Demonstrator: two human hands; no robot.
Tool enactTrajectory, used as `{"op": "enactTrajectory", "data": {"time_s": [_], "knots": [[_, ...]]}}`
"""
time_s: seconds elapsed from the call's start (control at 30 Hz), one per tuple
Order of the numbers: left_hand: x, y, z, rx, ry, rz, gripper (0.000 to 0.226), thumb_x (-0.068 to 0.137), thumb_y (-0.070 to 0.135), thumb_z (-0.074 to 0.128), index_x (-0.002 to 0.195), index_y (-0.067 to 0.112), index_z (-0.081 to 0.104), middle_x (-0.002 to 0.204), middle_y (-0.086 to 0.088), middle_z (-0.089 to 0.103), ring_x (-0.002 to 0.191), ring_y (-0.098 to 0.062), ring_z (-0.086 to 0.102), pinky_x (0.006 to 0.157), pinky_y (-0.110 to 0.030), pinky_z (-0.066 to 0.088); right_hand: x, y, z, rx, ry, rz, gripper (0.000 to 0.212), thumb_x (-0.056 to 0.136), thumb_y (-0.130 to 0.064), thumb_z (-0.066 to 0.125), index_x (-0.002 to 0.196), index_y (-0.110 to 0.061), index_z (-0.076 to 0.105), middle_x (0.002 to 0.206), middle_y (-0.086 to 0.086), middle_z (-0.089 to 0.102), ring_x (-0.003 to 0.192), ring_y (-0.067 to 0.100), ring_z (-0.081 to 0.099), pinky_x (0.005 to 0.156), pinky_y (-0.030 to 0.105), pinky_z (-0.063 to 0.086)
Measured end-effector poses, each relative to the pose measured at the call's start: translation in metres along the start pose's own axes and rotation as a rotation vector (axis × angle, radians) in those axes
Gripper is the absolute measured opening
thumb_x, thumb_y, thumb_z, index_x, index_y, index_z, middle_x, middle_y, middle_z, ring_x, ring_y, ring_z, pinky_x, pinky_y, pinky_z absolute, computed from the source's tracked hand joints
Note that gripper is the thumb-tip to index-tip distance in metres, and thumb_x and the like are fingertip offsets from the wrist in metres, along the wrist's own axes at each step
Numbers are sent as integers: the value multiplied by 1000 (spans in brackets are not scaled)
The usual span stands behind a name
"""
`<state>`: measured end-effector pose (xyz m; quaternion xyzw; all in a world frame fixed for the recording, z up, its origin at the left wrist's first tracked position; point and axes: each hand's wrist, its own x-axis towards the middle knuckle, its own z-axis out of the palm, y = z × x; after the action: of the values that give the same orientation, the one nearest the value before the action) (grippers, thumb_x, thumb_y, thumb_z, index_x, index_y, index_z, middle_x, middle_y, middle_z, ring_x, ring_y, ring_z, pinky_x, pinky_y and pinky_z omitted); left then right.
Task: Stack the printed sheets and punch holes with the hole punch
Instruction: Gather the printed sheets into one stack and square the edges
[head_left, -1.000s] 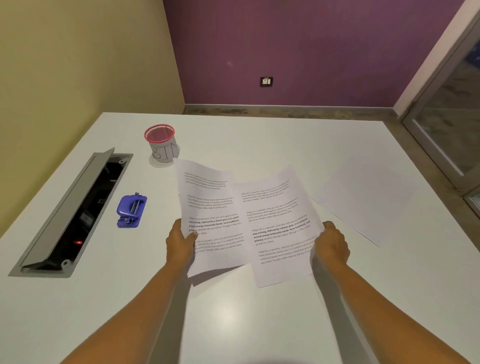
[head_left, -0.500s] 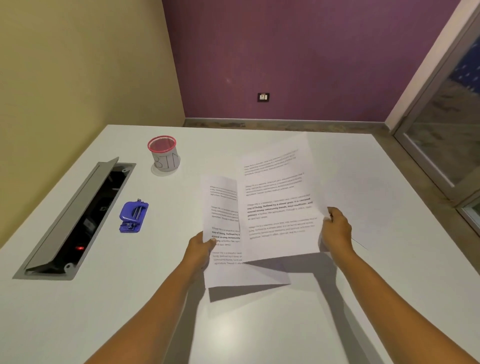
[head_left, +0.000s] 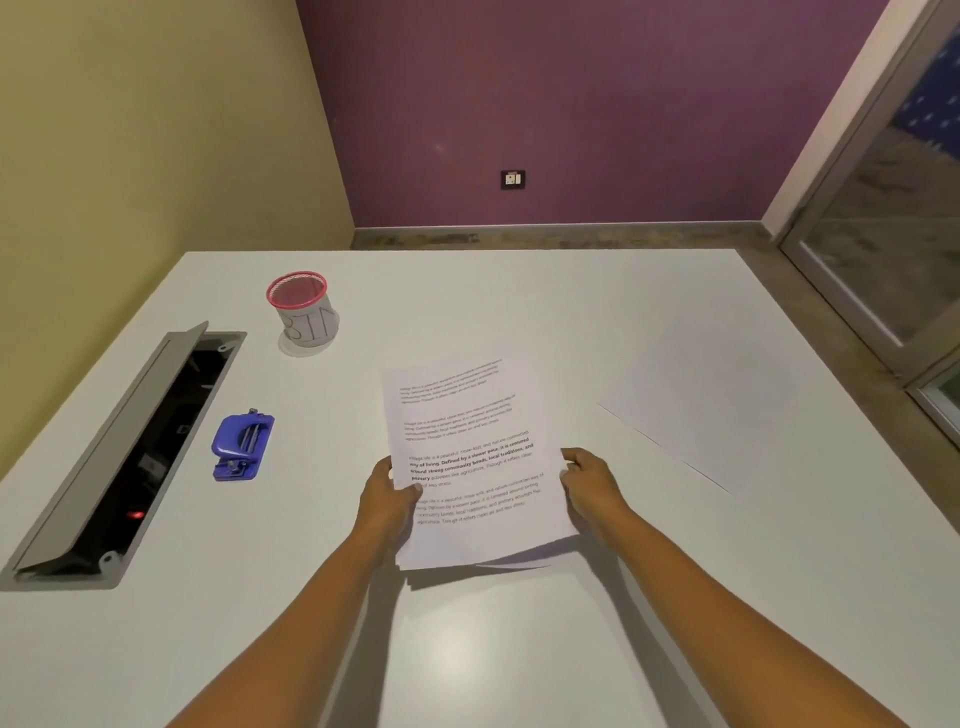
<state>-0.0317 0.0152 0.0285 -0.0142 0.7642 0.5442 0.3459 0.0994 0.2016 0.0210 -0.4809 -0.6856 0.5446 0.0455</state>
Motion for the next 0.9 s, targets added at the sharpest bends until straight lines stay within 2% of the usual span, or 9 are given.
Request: {"op": "enactTrajectory", "data": {"time_s": [0.07,0.13,0.2,0.3,0.47,0.7,0.77,0.83,0.9], "knots": [[2,-1,1,85,35,34,52,90,-5,46,138,10,33,130,-17,55,114,-34,55,95,-40,46,8,0,-4,39,0,12,36,91,-1,35,121,-8,53,104,12,61,73,19,56,60,20,45],[3,-1,0,217,94,95,56,89,-3,48,140,13,31,127,-16,56,112,-33,56,86,-35,44,15,-2,-12,45,10,24,33,90,-3,37,118,-9,54,97,10,60,71,22,58,53,20,45],[6,-1,-2,297,134,137,60,88,-3,49,142,15,28,126,-17,57,113,-34,55,89,-37,44,26,1,-25,-107,50,-16,32,91,-7,40,118,-8,56,104,11,62,91,30,63,72,30,52],[8,-3,-5,346,157,157,64,87,-4,51,142,16,27,127,-18,57,115,-36,54,95,-41,43,41,11,-44,-373,97,-102,31,90,-8,46,119,-7,57,123,13,57,113,30,55,96,34,45],[9,-5,-6,422,164,206,52,84,-4,53,132,11,42,124,-13,61,109,-32,57,89,-33,43,67,29,-73,-704,102,-123,39,91,-15,50,129,-4,47,146,14,33,135,30,29,105,37,34],[10,-8,-12,390,166,155,45,86,1,54,130,9,49,121,-15,63,109,-34,58,99,-43,43,66,47,-86,-871,24,-25,65,95,-46,36,147,-15,13,159,6,3,146,22,3,115,53,11],[10,-9,-12,364,160,132,46,87,2,54,131,11,49,121,-15,64,110,-33,58,100,-43,43,58,53,-79,-866,45,-85,62,96,-47,34,147,-16,19,158,5,9,146,21,8,114,52,12],[11,-9,-11,348,161,108,43,88,4,53,130,10,50,121,-14,64,111,-33,58,101,-43,42,50,56,-71,-826,135,-165,51,96,-42,37,138,-13,38,151,8,33,140,25,27,111,47,23],[9,-9,-10,335,168,93,39,88,5,52,127,9,52,121,-13,64,109,-33,58,99,-41,43,41,55,-66,-793,252,-238,36,96,-35,40,114,-11,59,121,9,61,118,28,50,96,40,34]]}}
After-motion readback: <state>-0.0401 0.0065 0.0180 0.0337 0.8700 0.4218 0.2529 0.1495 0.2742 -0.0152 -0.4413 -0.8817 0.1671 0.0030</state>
